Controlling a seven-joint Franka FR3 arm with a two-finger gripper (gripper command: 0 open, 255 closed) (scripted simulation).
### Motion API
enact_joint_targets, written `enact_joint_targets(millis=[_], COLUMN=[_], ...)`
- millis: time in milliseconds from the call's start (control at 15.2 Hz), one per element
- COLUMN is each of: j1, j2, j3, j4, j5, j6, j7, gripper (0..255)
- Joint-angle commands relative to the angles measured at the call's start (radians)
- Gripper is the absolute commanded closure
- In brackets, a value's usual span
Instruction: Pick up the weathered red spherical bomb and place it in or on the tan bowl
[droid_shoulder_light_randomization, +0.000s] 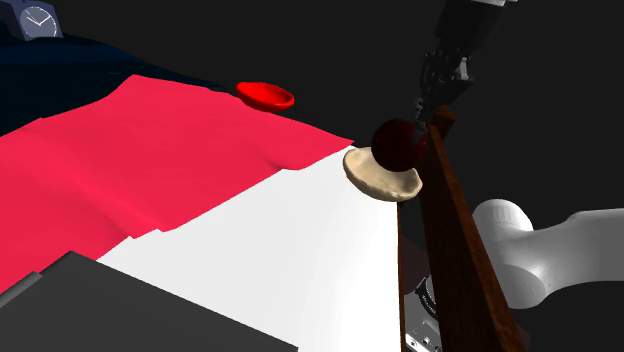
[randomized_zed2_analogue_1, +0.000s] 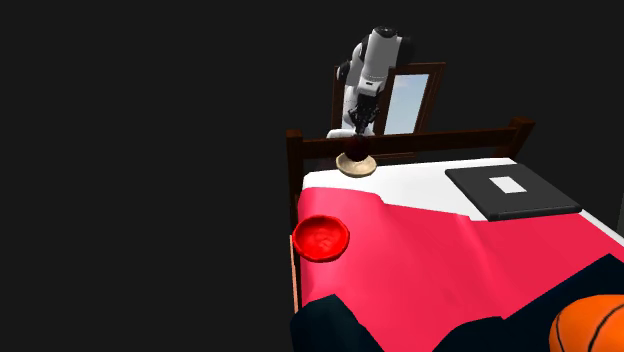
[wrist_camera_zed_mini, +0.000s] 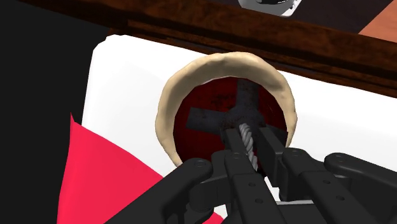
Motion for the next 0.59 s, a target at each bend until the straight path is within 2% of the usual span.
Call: enact_joint_targets(millis=[0, 396, 462, 528], j1=[0.001, 0.001, 0.001, 0.001], j2=[-0.007, -0.007, -0.007, -0.007], j3=[0.001, 0.001, 0.001, 0.001], j4=[-0.021, -0.021, -0.021, -0.021], j5=[0.001, 0.001, 0.001, 0.001], j6=[0.014, 0.014, 0.014, 0.014], j7=[0.002, 0.001, 0.001, 0.001], gripper=[255, 255, 0, 0])
